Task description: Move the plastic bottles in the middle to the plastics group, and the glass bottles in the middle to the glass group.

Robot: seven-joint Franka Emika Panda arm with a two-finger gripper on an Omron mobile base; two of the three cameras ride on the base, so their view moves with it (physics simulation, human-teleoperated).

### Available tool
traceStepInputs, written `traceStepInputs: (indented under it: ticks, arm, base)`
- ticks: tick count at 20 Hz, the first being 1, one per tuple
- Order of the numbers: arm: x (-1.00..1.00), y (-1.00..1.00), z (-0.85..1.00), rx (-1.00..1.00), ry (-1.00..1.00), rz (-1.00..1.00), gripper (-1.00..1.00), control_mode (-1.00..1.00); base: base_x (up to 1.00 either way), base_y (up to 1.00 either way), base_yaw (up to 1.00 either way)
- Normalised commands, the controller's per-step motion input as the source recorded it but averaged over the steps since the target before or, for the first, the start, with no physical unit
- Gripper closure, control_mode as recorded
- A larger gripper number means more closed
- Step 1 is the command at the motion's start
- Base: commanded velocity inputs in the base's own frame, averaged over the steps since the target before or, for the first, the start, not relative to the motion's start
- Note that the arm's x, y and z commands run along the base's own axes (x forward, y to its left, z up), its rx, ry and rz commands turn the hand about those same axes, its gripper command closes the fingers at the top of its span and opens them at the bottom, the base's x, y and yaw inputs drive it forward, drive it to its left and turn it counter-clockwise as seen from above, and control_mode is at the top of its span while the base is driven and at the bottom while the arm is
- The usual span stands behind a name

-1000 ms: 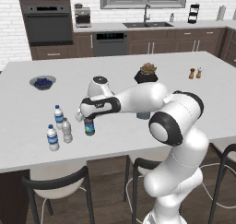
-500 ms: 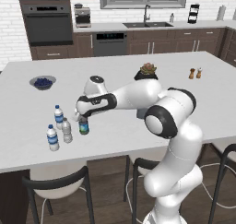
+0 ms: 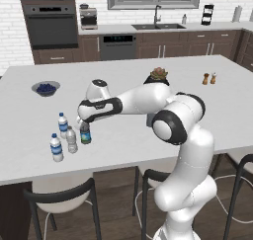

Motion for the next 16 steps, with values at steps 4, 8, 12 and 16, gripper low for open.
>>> traceStepInputs:
  ticks: [4, 8, 12, 16]
  arm:
    - [0.37, 0.0, 0.0, 0.0, 0.0, 0.11, 1.0, -1.0]
    - [0.25, 0.01, 0.0, 0.01, 0.01, 0.13, 1.0, -1.0]
    - [0.03, 0.17, 0.0, 0.01, 0.08, 0.13, 1.0, -1.0]
    - [0.01, 0.2, 0.0, 0.0, 0.02, 0.11, 1.0, -1.0]
  base:
    - [0.0, 0.0, 0.0]
    - [0.0, 0.0, 0.0]
    - [0.0, 0.0, 0.0]
    - [0.0, 0.0, 0.0]
